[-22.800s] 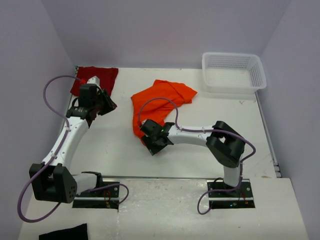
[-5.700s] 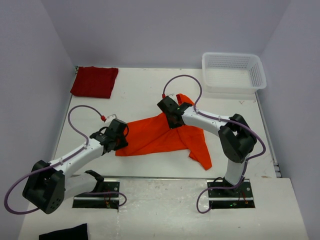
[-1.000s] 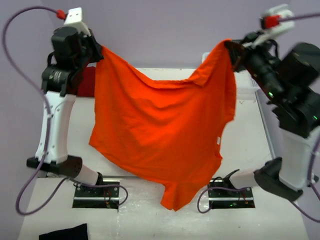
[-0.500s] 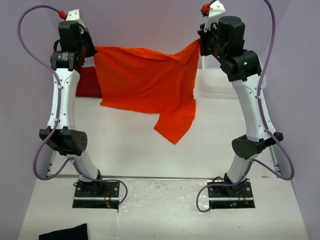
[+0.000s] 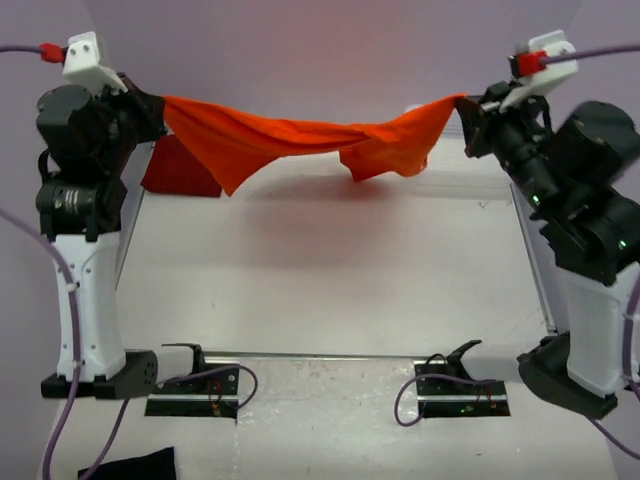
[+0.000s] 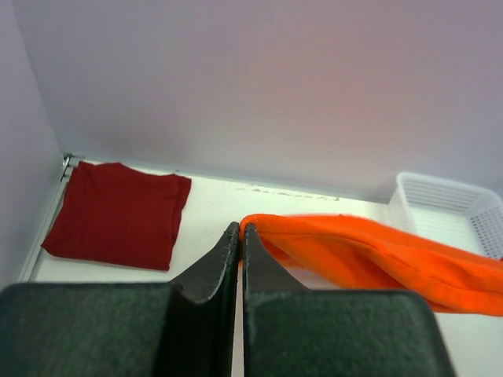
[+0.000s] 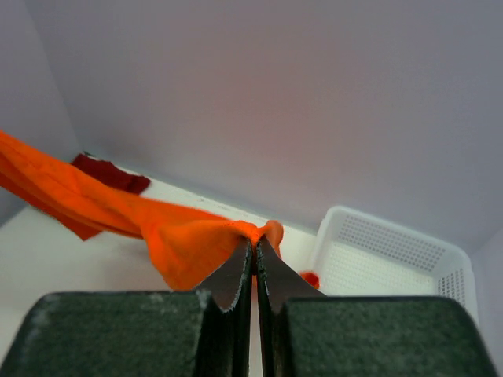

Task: Fold and stack the t-shirts
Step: Flatten out the tshirt

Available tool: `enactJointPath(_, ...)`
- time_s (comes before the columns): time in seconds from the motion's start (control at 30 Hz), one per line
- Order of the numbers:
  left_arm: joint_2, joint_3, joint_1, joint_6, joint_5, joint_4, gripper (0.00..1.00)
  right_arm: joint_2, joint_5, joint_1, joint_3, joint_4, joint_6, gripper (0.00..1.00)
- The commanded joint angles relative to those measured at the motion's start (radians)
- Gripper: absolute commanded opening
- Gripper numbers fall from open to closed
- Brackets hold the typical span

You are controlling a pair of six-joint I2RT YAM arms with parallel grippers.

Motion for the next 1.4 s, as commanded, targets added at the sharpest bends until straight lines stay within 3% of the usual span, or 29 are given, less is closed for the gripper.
enactJointPath(0.0,-0.118,-0.058,0.0,-0.015,0.051,0.021,0.0,-0.083,0.061,0.064,-0.012,0.011,0.005,0.0)
enactJointPath(0.17,-0.22,-0.022,0.0,-0.016,0.068,-0.04,0.0,-0.134,0.112,0.171,0.057,-0.078,0.031,0.0)
enactJointPath(0.37,-0.192,0.176,0.0,-0.041,0.113,-0.114,0.0,-0.1,0.075,0.191,0.204,-0.125,0.065,0.0)
enactJointPath(0.47,-0.164,0.175,0.0,-0.062,0.144,-0.093,0.0,-0.065,0.046,0.193,0.224,-0.106,0.068,0.0)
enactJointPath(0.6,-0.15,-0.009,0.0,-0.085,0.166,0.021,0.0,-0.022,0.054,0.191,0.12,-0.058,0.071,0.0)
enactJointPath(0.63,-0.147,-0.056,0.0,-0.091,0.158,0.041,0.0,-0.02,0.054,0.188,0.027,-0.032,0.073,0.0)
enactJointPath(0.83,-0.049,-0.453,0.0,-0.14,-0.013,0.2,0.0,0.097,-0.043,0.075,-0.29,0.155,0.137,0.0)
enactJointPath(0.97,0.081,-0.647,0.002,-0.162,-0.122,0.359,0.0,0.26,-0.083,0.004,-0.325,0.244,0.146,0.0)
enactJointPath(1.17,0.232,-0.669,0.009,-0.179,-0.158,0.441,0.0,0.514,-0.077,-0.054,-0.167,0.237,0.097,0.0)
enactJointPath(1.37,0.203,-0.655,0.009,-0.168,-0.016,0.527,0.0,0.489,-0.037,-0.066,-0.151,0.235,0.045,0.0)
